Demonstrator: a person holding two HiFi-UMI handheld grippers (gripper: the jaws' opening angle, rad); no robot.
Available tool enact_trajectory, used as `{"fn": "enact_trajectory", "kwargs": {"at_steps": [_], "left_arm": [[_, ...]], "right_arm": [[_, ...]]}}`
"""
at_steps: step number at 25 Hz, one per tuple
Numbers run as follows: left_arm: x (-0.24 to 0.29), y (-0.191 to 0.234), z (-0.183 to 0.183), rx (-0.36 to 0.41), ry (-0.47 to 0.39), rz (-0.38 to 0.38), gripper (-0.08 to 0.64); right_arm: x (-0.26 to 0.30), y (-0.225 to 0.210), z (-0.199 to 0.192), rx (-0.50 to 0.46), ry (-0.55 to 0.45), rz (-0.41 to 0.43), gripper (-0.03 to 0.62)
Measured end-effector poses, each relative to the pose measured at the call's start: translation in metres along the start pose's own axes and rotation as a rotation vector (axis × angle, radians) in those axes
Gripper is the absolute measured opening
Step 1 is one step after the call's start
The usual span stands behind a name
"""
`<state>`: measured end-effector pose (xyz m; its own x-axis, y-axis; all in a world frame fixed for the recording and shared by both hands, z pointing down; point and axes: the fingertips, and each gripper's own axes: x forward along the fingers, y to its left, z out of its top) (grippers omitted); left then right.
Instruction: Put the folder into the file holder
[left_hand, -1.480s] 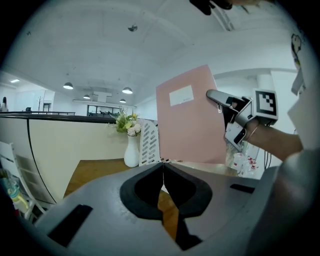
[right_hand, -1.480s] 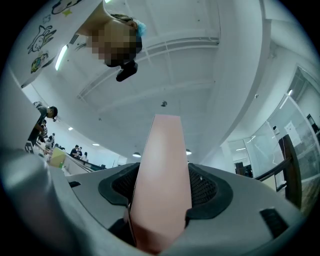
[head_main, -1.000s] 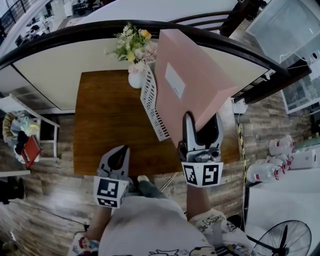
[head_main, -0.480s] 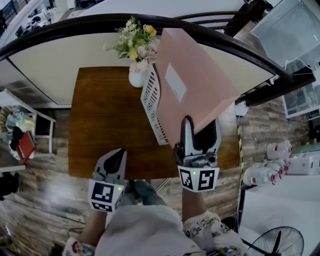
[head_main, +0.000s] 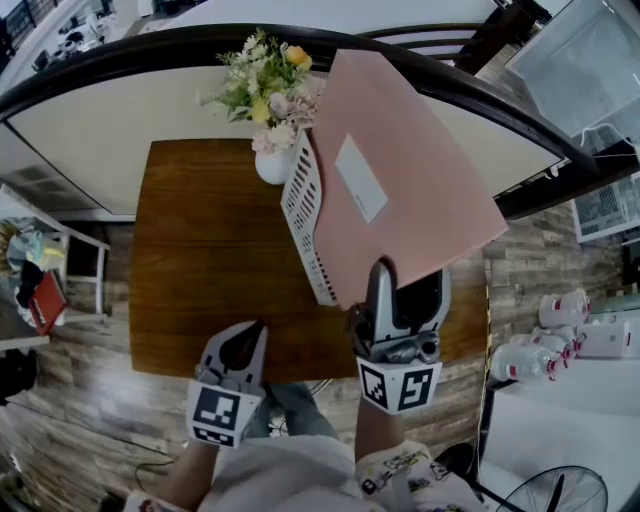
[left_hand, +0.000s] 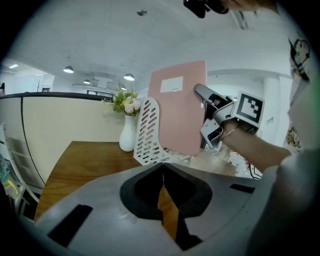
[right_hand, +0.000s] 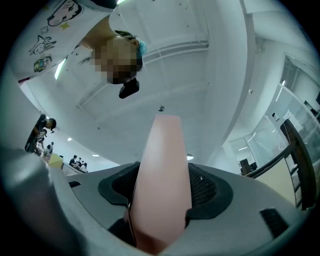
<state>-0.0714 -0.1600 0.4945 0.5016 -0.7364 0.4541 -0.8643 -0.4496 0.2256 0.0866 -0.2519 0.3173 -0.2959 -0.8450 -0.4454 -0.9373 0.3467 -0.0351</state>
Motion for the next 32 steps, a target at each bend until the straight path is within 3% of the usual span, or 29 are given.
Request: {"fn": "enact_trajectory", "kwargs": {"at_steps": [15,32], "left_arm": [[0.02,-0.012,-0.025,-0.037,0.044,-0.013,0.006],[0.022,-0.006,-0.015,-0.043,0.02,-0.016,0.006]], "right_arm": [[-0.003,-0.015,-0.02,0.027,-0.113,-0.001,0.29],[-0.027,0.008,-0.038,0.009,0.011,-0.032,0.29]]}}
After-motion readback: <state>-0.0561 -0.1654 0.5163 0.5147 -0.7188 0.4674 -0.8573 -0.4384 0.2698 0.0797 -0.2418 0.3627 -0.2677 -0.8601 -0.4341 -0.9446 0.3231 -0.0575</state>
